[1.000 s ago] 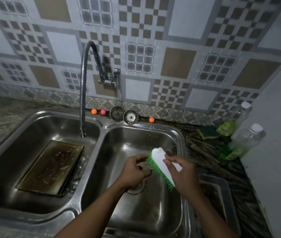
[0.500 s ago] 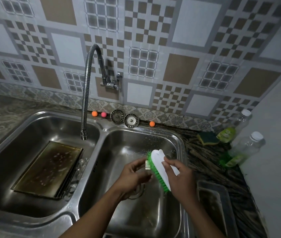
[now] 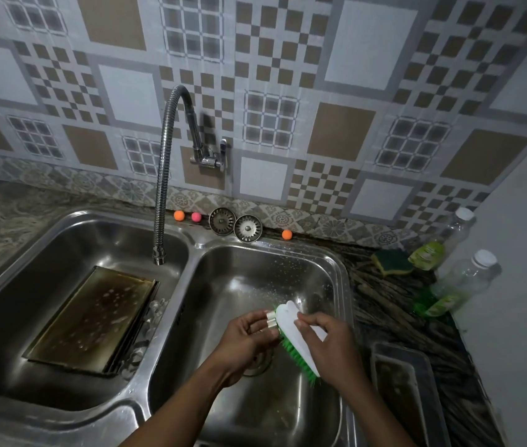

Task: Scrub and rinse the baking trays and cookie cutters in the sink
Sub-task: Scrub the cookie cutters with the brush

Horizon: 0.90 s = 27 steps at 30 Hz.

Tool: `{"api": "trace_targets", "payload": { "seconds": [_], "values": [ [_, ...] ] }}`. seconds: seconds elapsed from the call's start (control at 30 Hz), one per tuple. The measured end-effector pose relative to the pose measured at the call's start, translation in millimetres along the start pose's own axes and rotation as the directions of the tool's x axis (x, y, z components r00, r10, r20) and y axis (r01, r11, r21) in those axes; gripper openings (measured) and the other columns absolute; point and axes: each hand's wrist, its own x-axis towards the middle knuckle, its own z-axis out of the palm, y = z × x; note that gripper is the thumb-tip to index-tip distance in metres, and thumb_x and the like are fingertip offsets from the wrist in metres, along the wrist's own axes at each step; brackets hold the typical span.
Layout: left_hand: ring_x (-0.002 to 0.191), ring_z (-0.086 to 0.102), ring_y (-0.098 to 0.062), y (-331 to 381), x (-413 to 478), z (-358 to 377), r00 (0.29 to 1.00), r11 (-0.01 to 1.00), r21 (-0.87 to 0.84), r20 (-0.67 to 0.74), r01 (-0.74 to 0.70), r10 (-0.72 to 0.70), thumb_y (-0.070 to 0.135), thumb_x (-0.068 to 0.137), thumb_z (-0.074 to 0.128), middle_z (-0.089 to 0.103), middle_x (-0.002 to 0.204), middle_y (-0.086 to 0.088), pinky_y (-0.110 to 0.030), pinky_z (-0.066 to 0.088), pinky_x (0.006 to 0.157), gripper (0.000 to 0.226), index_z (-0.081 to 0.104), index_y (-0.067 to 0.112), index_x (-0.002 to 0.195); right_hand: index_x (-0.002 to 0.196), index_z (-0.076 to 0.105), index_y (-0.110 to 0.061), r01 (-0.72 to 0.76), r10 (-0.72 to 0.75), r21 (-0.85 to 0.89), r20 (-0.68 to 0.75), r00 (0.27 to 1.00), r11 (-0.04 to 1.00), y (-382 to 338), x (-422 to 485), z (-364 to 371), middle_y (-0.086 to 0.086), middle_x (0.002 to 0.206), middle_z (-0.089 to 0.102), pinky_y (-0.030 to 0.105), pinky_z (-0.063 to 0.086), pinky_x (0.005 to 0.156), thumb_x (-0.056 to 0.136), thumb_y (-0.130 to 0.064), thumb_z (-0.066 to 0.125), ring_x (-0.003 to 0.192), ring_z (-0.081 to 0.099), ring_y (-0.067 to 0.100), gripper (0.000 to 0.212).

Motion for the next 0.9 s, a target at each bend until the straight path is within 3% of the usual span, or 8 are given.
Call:
{"api": "trace_targets", "payload": {
  "seconds": [0.13, 0.27, 0.33, 0.47, 0.53, 0.7, 0.77, 0.9],
  "values": [
    [0.098, 0.067, -0.030, 0.6, -0.6, 1.3, 1.000, 0.999, 0.044, -0.006, -0.017, 0.017, -0.009, 0.084, 0.067, 0.069, 0.113, -0.023, -0.038, 0.056, 0.087, 0.035, 0.063, -0.001, 0.118, 0.098, 0.075, -0.028, 0.005, -0.007, -0.064, -0.022, 1.000, 0.998, 1.5, 5.2, 2.4, -0.020, 0.097, 0.071, 0.018, 0.049, 0.081, 0.086, -0.031, 0.070, 0.092, 0.062, -0.008, 0.014],
    [0.110, 0.065, -0.035, 1.1, 4.8, 9.0, 0.995, 0.997, -0.034, -0.081, -0.063, 0.060, -0.010, 0.086, 0.064, 0.068, 0.118, -0.019, -0.043, 0.054, 0.094, 0.038, 0.060, 0.000, 0.122, 0.101, 0.075, -0.023, 0.148, -0.176, -0.208, -0.123, 0.977, 0.967, -4.2, 7.5, 11.5, -0.015, 0.101, 0.072, 0.021, 0.051, 0.076, 0.087, -0.029, 0.069, 0.091, 0.065, 0.000, 0.016],
    [0.111, 0.065, -0.033, 3.7, 6.7, 11.7, 0.991, 0.996, -0.038, -0.107, -0.082, 0.077, -0.011, 0.086, 0.062, 0.069, 0.118, -0.016, -0.045, 0.052, 0.097, 0.039, 0.059, 0.002, 0.123, 0.100, 0.075, -0.023, 0.158, -0.186, -0.171, -0.161, 0.969, 0.973, -5.9, 6.2, 14.8, -0.014, 0.101, 0.073, 0.023, 0.053, 0.077, 0.087, -0.028, 0.069, 0.091, 0.065, -0.001, 0.015],
    [0.106, 0.068, -0.027, 7.1, 3.5, 14.6, 0.986, 0.993, 0.049, -0.118, -0.111, 0.116, -0.013, 0.082, 0.066, 0.070, 0.115, -0.014, -0.031, 0.056, 0.085, 0.040, 0.061, 0.005, 0.117, 0.098, 0.076, -0.020, 0.171, -0.204, -0.183, -0.182, 0.962, 0.968, -3.7, 10.3, 11.9, -0.011, 0.100, 0.073, 0.020, 0.052, 0.077, 0.085, -0.022, 0.072, 0.089, 0.064, -0.001, 0.014],
    [0.106, 0.068, -0.028, 9.6, 5.4, 14.6, 0.986, 0.993, 0.027, -0.114, -0.117, 0.119, -0.014, 0.083, 0.065, 0.069, 0.116, -0.015, -0.032, 0.056, 0.085, 0.039, 0.060, 0.004, 0.118, 0.096, 0.076, -0.020, 0.171, -0.201, -0.147, -0.225, 0.953, 0.974, -6.4, 11.9, 12.0, -0.011, 0.101, 0.073, 0.021, 0.052, 0.079, 0.085, -0.020, 0.072, 0.091, 0.064, -0.003, 0.012],
    [0.113, 0.063, -0.034, 12.1, 5.5, 10.3, 0.997, 0.988, -0.144, -0.056, -0.055, 0.047, -0.019, 0.086, 0.055, 0.066, 0.121, -0.020, -0.041, 0.055, 0.094, 0.042, 0.053, 0.000, 0.124, 0.093, 0.076, -0.020, 0.107, -0.092, 0.045, -0.257, 0.962, 0.993, -12.8, 9.1, 12.0, -0.016, 0.099, 0.072, 0.001, 0.041, 0.079, 0.085, -0.016, 0.072, 0.096, 0.058, -0.019, 0.010],
    [0.115, 0.062, -0.036, 12.7, 4.2, 10.2, 0.999, 0.980, -0.197, -0.028, -0.022, 0.017, -0.020, 0.086, 0.054, 0.065, 0.121, -0.023, -0.043, 0.052, 0.098, 0.044, 0.054, 0.000, 0.125, 0.094, 0.077, -0.019, 0.123, -0.118, 0.009, -0.221, 0.968, 0.992, -12.8, 7.5, 12.0, -0.018, 0.097, 0.071, 0.000, 0.040, 0.078, 0.084, -0.017, 0.073, 0.096, 0.057, -0.019, 0.011],
    [0.106, 0.066, -0.034, 14.7, 4.3, 11.3, 0.998, 0.960, -0.279, -0.051, 0.022, -0.038, -0.001, 0.091, 0.059, 0.066, 0.119, -0.024, -0.042, 0.053, 0.095, 0.031, 0.059, -0.001, 0.122, 0.095, 0.076, -0.021, 0.131, -0.132, -0.020, -0.201, 0.971, 0.991, -8.1, 8.2, 12.7, -0.018, 0.098, 0.071, 0.000, 0.040, 0.079, 0.085, -0.019, 0.073, 0.096, 0.057, -0.019, 0.011]
  ]
}}
